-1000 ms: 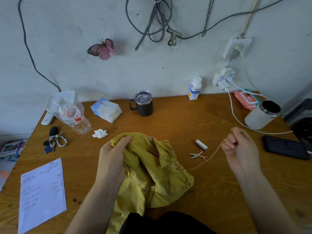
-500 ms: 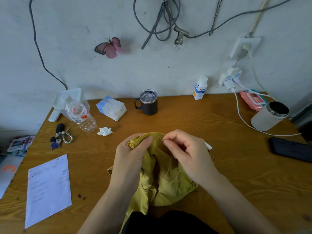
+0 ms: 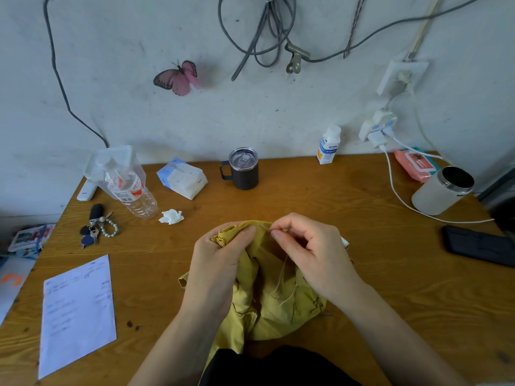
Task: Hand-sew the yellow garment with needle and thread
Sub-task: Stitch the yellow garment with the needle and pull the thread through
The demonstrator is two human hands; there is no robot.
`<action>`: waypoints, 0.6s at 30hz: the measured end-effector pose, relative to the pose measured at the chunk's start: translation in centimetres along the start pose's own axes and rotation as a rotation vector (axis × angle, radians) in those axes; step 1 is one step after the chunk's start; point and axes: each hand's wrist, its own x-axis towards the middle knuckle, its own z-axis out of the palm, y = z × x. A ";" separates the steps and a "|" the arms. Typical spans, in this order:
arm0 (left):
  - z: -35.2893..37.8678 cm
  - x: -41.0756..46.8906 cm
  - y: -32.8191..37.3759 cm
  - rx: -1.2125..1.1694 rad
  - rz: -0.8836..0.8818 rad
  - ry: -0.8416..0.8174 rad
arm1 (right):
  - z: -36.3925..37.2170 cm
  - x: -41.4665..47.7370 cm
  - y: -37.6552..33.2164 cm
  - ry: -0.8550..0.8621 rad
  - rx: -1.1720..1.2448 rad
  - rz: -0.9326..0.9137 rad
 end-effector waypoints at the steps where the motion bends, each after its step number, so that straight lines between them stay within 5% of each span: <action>1: 0.0 0.0 0.0 0.003 -0.003 0.001 | 0.0 0.0 0.0 -0.007 -0.003 0.000; 10: -0.2 0.0 0.2 0.150 0.023 0.019 | -0.9 0.5 0.1 -0.233 0.214 0.223; 18: 0.3 -0.1 -0.6 0.466 0.198 0.155 | -0.4 0.0 -0.4 -0.106 -0.051 0.152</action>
